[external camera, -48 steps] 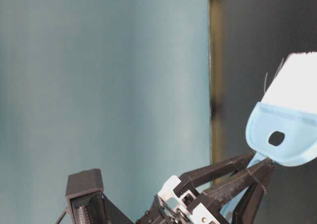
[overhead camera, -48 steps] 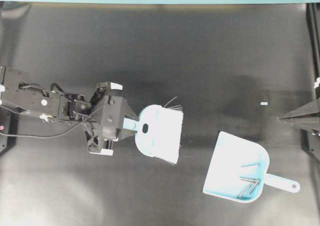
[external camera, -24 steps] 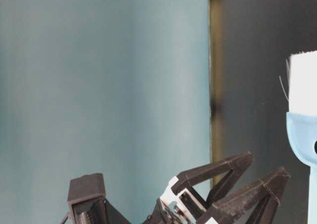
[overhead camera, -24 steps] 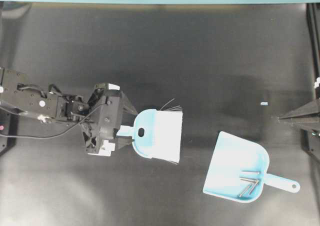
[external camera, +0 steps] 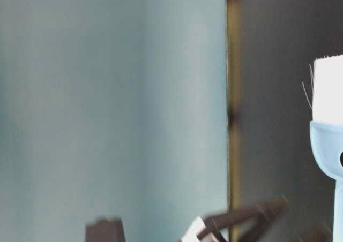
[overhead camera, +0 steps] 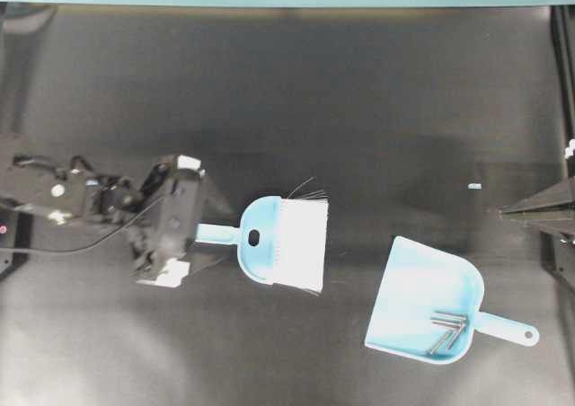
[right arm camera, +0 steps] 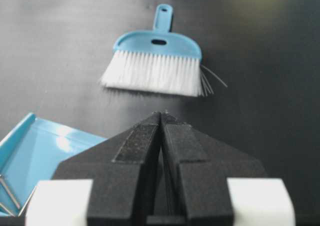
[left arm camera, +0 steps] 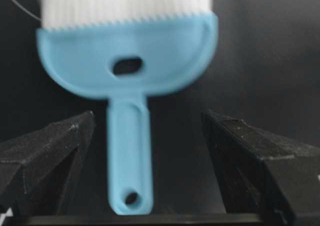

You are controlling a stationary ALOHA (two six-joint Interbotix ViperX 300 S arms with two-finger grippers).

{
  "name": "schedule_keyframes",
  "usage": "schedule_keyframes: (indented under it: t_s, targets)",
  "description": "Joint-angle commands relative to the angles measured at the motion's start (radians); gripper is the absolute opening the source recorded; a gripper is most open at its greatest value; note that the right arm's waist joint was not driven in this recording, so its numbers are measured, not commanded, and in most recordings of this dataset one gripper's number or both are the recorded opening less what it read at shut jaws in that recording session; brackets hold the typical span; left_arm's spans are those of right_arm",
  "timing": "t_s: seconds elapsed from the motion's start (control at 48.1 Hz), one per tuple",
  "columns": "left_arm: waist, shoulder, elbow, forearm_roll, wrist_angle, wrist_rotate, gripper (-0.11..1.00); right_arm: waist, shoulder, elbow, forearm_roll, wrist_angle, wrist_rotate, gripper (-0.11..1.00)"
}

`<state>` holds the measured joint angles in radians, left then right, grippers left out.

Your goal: Hold the dustpan with a person, while the left arm uses a hand brush to gather the screws into the dustpan.

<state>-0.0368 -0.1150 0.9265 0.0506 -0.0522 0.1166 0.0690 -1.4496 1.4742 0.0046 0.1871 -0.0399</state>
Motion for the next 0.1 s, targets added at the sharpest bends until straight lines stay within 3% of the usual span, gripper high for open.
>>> schedule_keyframes:
  t_s: [0.0, 0.083]
  targets:
    - [-0.025, -0.048, 0.031, 0.002, -0.008, -0.002, 0.84, 0.0, 0.005, -0.006, -0.002, -0.005, -0.006, 0.0]
    - [-0.034, -0.083, 0.054, 0.002, -0.009, -0.002, 0.84, -0.002, 0.005, -0.006, 0.0, -0.005, -0.008, 0.0]
